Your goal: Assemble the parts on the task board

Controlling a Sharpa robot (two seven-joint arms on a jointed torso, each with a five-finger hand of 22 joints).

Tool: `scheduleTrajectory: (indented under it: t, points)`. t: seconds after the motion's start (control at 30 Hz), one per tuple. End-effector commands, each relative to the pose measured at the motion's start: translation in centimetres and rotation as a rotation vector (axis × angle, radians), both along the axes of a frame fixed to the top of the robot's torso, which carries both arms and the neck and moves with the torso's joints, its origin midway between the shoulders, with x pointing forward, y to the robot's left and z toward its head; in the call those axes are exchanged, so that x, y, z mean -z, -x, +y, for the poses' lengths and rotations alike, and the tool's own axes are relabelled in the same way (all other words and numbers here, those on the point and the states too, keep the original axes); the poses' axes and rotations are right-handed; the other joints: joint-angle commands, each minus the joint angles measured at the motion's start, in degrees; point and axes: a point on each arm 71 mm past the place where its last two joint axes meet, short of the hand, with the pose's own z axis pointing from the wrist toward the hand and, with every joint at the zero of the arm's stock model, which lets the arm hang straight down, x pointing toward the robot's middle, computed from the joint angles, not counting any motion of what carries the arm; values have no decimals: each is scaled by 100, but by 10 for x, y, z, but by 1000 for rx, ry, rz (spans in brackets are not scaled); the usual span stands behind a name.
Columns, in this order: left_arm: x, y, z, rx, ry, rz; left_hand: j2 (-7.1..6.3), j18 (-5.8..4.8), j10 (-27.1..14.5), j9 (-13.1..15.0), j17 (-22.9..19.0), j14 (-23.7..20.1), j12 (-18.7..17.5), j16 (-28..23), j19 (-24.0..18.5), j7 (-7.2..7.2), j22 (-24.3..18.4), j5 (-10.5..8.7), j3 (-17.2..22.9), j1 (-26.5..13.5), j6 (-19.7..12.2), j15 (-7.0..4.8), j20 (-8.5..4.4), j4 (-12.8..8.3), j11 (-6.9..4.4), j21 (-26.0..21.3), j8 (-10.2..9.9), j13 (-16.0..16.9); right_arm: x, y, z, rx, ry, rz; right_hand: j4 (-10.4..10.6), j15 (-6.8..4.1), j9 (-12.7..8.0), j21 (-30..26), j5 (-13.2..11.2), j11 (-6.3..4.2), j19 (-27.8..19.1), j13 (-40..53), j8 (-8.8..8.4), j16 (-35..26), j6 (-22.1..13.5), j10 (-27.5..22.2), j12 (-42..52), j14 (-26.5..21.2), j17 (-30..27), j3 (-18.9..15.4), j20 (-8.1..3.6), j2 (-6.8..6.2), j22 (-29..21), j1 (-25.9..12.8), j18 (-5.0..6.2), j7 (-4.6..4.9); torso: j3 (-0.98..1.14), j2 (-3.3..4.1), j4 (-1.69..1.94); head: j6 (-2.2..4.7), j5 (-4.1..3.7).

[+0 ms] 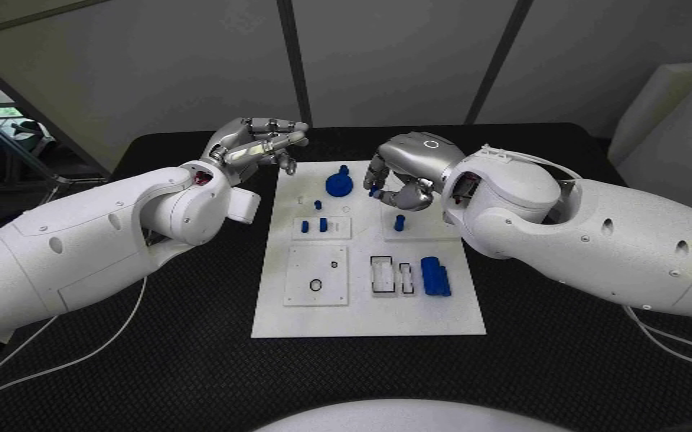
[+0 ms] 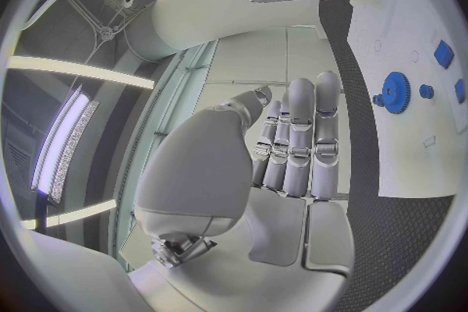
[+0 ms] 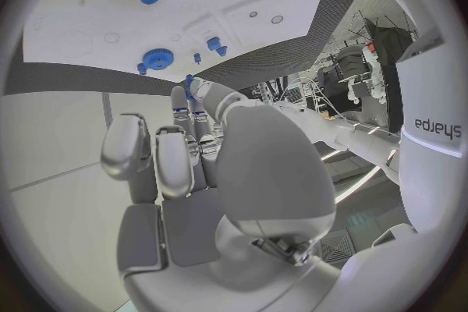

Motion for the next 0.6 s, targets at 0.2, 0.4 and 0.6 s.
scheduleTrajectory:
  t: [0.2,0.4,0.6]
  points:
    - [0,-2,-7,12,4,-6,18,-57,-22,-9,-8,-36,35,-28,-36,47,-10,-22,2,36,0,7,15,-25,4,-26,22,6,23,7,22,-56,-33,95,-27,-35,8,5,36,-2,20,5,31,15,30,31,-34,201,-8,-10,8,-3,-16,-60,-44,-6,-6,8,-5,-79,316]
    - [1,-5,-10,9,6,-9,18,-57,-22,-9,-8,-36,35,-28,-36,47,-10,-22,2,36,0,7,15,-25,4,-26,22,6,52,19,37,-90,-50,164,-27,-35,8,5,36,-2,20,5,28,15,27,29,-37,201,-9,-9,8,-2,-15,-62,-44,-5,6,17,-11,-178,550]
    - [1,-7,-10,1,5,-12,18,-57,-22,-9,-8,-36,35,-28,-36,47,-10,-22,2,36,0,7,15,-25,4,-26,22,6,70,26,46,-108,-60,204,-28,-34,7,2,37,0,15,5,23,16,21,25,-43,201,-8,-8,9,3,-21,-64,-43,-4,8,16,-11,-245,633]
